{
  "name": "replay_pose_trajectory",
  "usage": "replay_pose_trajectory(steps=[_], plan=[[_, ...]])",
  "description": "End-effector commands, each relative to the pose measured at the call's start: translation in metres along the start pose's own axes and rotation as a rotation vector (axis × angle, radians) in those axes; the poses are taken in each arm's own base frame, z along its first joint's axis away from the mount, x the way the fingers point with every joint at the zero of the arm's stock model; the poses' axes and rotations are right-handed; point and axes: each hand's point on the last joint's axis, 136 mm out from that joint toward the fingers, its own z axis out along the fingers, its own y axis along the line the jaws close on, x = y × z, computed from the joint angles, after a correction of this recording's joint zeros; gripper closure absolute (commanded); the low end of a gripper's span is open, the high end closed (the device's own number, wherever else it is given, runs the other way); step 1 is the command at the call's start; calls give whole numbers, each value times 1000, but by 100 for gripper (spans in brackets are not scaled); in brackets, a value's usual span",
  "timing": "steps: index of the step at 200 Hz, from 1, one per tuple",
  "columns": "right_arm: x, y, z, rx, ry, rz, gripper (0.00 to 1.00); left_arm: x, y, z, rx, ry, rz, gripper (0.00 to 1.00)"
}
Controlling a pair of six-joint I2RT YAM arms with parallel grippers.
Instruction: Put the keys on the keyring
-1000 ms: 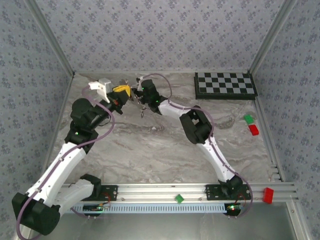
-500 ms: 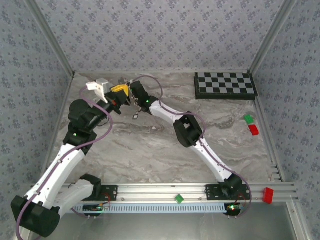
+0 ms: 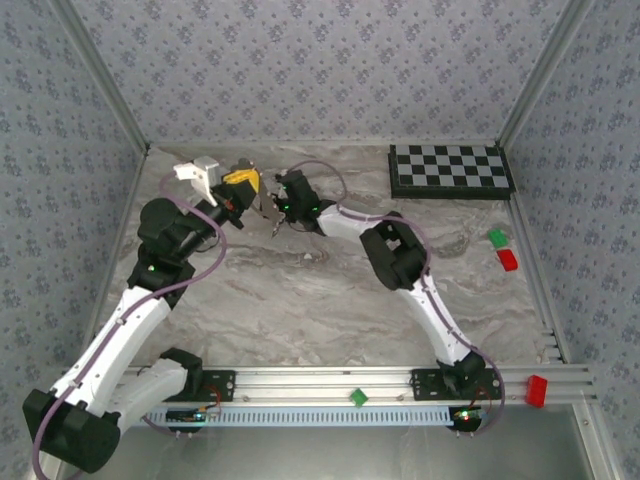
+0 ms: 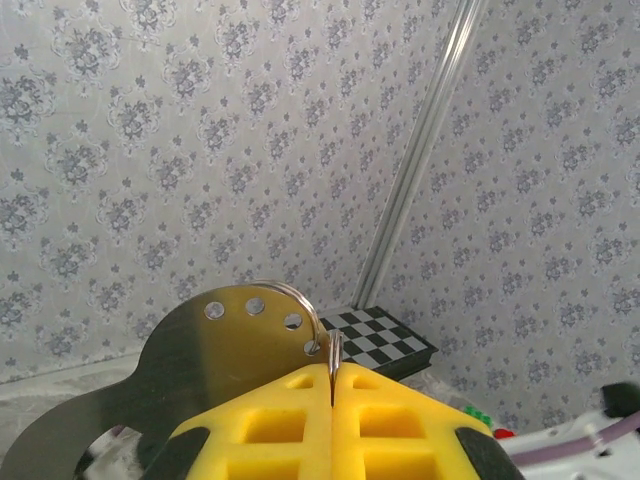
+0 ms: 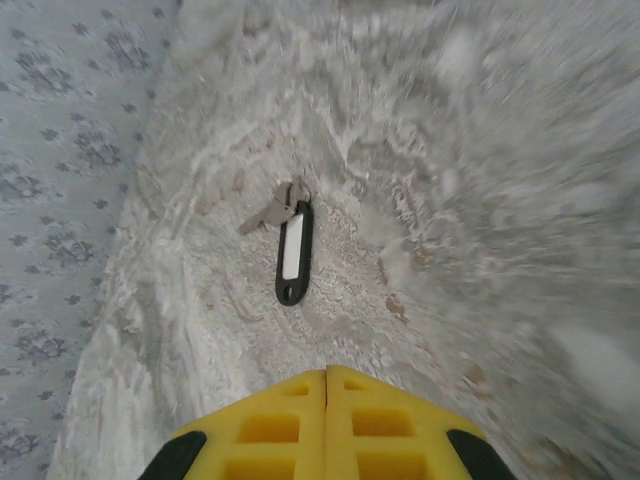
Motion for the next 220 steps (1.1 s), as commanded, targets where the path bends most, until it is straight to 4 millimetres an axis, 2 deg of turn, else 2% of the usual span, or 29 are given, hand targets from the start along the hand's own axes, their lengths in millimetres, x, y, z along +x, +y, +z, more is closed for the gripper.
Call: replay_pose_trajectory(steps=[1,21,45,57,60,72,92,120,149,171,179,189,220], plan=[[-72,46,-64,-110,-214,-81,100,-12,-13,3,77,-40,-4,100],[-79,32,-103,-86,-248,-93,100,-6,-15,7,110,-29,-33,100],[-89,16,-161,-59,-324,-103,97,4,-15,14,147,-12,-69,100],[-98,15,-191,-79,-373,-108,95,9,-15,18,166,-2,-89,100],[-90,6,-196,-68,-361,-100,95,11,-15,19,168,1,-95,100],[-92,5,-221,-72,-381,-121,94,15,-15,23,187,6,-114,100],[-92,13,-259,-66,-406,-215,89,22,-16,28,226,6,-137,100],[-88,53,-306,-133,-463,-388,79,30,-26,33,287,-2,-149,100],[-75,98,-337,-263,-457,-478,74,45,-51,37,372,46,-123,100],[-58,133,-350,-362,-445,-572,68,53,-65,40,419,70,-116,100],[-51,144,-353,-385,-441,-610,64,54,-67,41,427,76,-117,100],[-44,152,-354,-404,-435,-640,60,54,-70,41,438,81,-117,100],[-31,163,-345,-451,-367,-674,62,53,-73,42,453,89,-116,100]])
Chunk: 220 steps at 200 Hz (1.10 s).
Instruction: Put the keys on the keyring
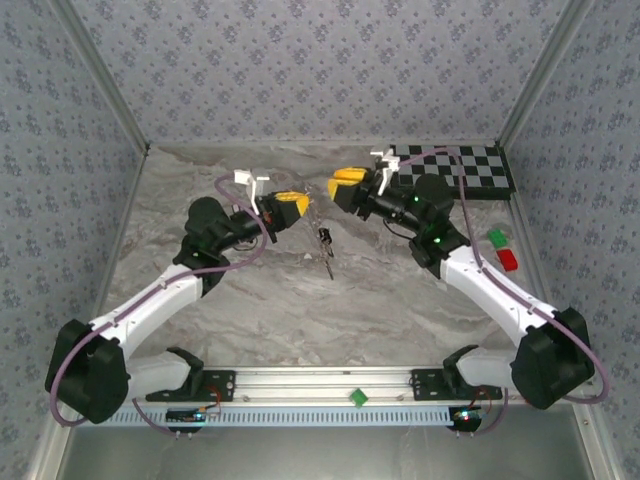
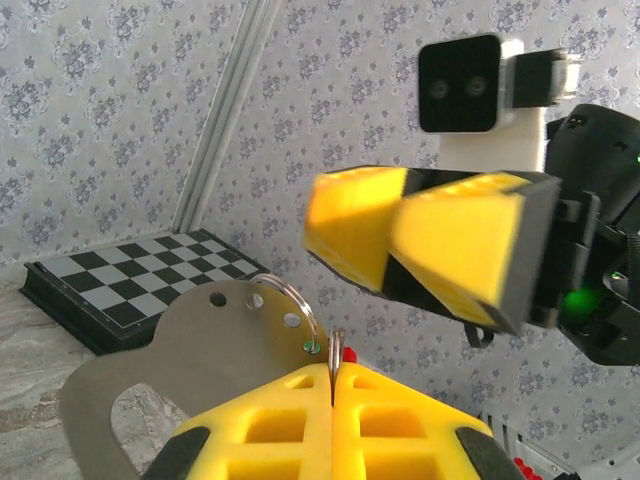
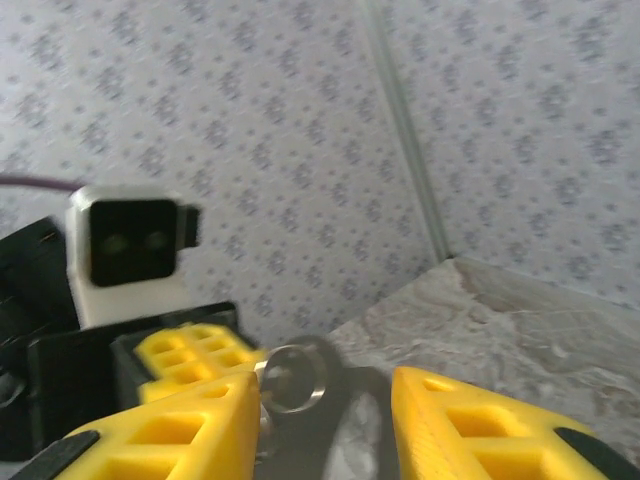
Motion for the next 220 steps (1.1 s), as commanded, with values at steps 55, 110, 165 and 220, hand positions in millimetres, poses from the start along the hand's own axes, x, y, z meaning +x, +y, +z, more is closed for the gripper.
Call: replay_pose_trajectory(steps=[55,110,165,220], plan=[[25,14,17,-117,94,-10,66,-27,-28,0,83,-54,90,100],[28,24,24,-165,108,-11,72,-24,-26,1,79,-40,91,100],[28,29,25,-192,106,-24,97,-20,-30,2,103,-23,93,100],[30,21,18,-155,98,-9,100,-20,-20,2,52,-21,97,94]])
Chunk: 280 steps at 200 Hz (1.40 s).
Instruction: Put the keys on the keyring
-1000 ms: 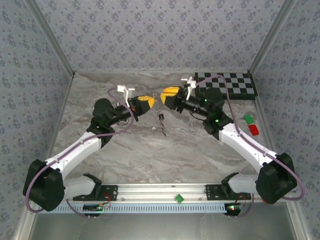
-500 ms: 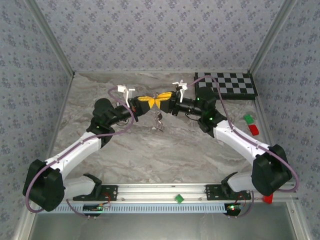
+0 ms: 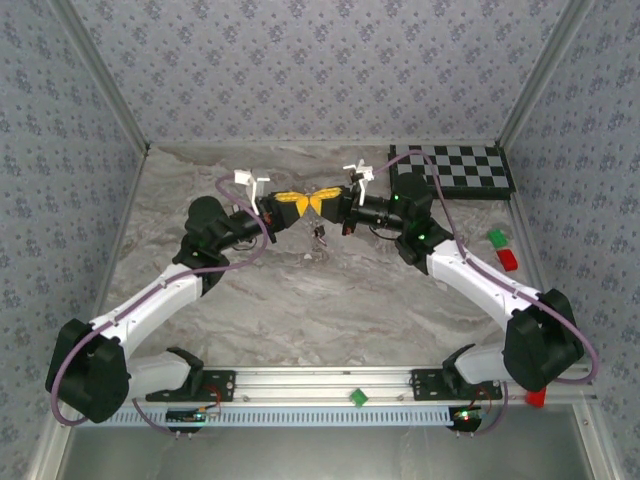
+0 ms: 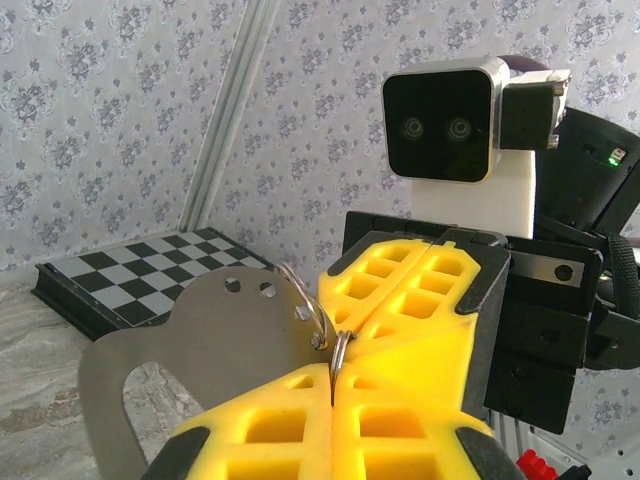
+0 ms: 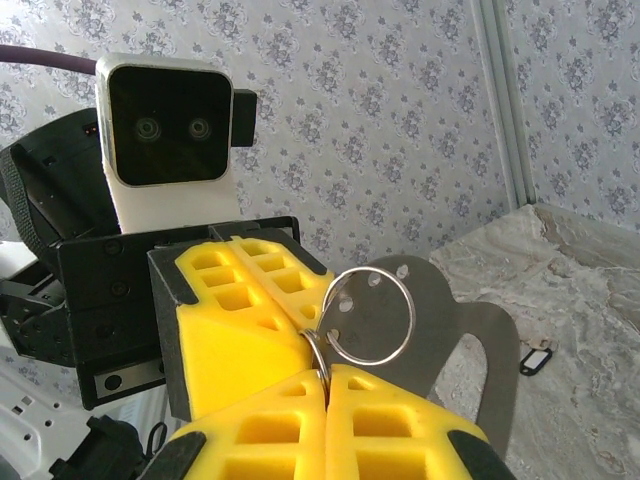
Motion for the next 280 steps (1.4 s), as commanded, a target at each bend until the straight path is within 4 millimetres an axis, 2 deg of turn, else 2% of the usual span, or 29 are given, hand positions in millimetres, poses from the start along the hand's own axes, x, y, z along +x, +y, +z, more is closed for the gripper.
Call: replay_pose_trajectory(steps=[1,7,14,34,48,53,77,86,92,117,144,171,205,229,280], plan=[[-10,3,-4,-1,-34,-24,100,-24,-21,2,52,-35,68,93],[-10,0,-7,13,-40,-17,100,-24,-18,1,35,-35,67,90],[-10,-3,-10,27,-48,-13,100,-25,-15,1,19,-34,66,83],[-10,-11,-22,66,-70,1,100,-30,-1,-4,-44,-43,56,79],[-8,-16,-30,94,-80,9,100,-36,14,-10,-109,-63,42,62],[-7,-17,-33,104,-85,11,100,-37,23,-13,-145,-70,35,59],[-2,-19,-47,132,-102,14,100,-35,74,-29,-370,-73,13,59],[1,-19,-52,145,-104,15,100,-30,99,-38,-485,-67,-8,51],[2,-18,-55,152,-106,12,100,-26,118,-45,-560,-58,-31,48],[6,-15,-65,182,-103,1,100,0,184,-68,-782,-12,-157,47],[9,-10,-72,195,-96,-7,100,41,251,-95,-986,42,-301,46],[10,-5,-79,212,-85,-18,100,76,300,-116,-1084,73,-471,46],[12,2,-88,222,-87,-40,100,109,342,-138,-1249,180,-518,42],[10,3,-93,237,-101,-57,100,127,362,-140,-1285,252,-553,45],[12,1,-92,235,-99,-51,100,134,383,-134,-1289,309,-548,44]])
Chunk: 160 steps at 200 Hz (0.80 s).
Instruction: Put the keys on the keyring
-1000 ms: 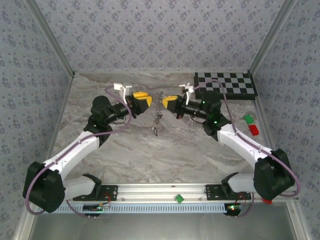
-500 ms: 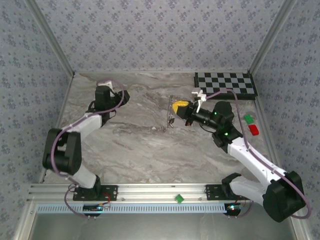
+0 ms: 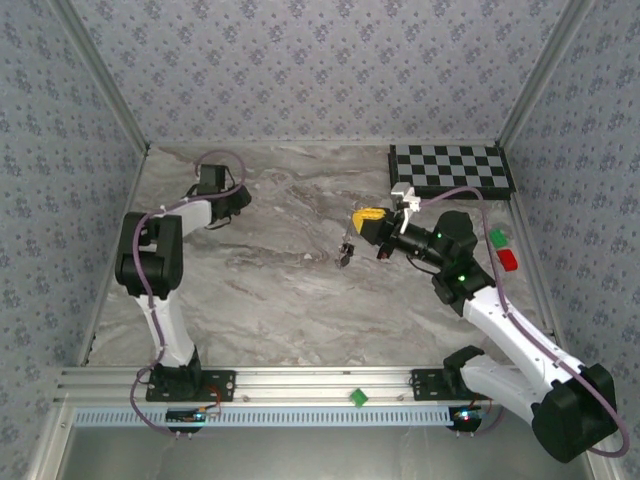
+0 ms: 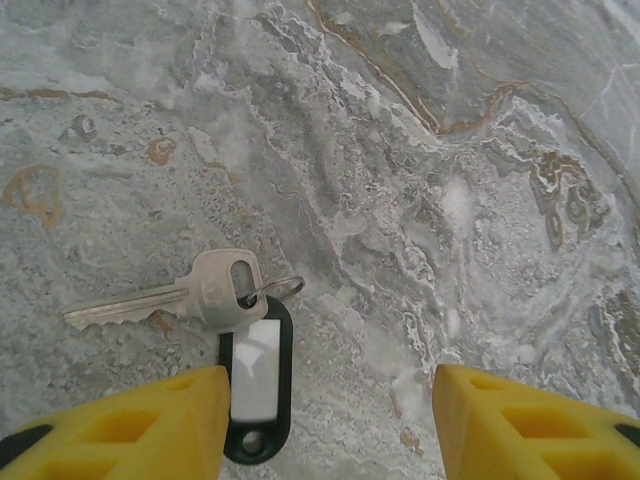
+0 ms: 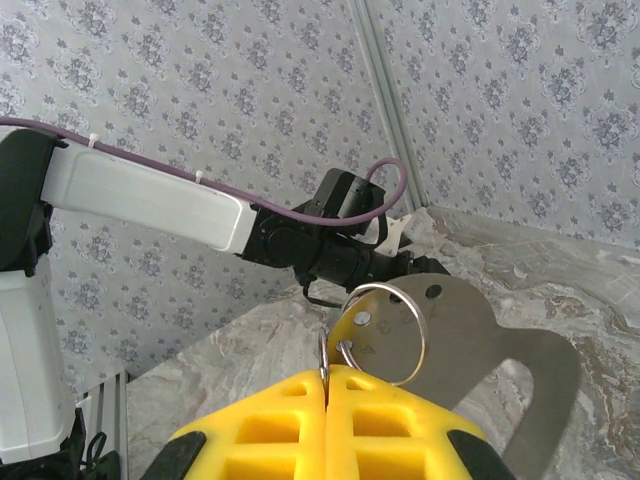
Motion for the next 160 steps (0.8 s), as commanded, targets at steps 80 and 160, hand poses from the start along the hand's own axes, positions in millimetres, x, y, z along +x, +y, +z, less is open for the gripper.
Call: replay_pose_trajectory(steps=[80,160], plan=[[-4,-3,-2,8,-23,-21,100,28,-3,26,78,138,-54,43],[-4,-2,-4,5,-32,-8,100,100,-59,2,180,234,42,44]])
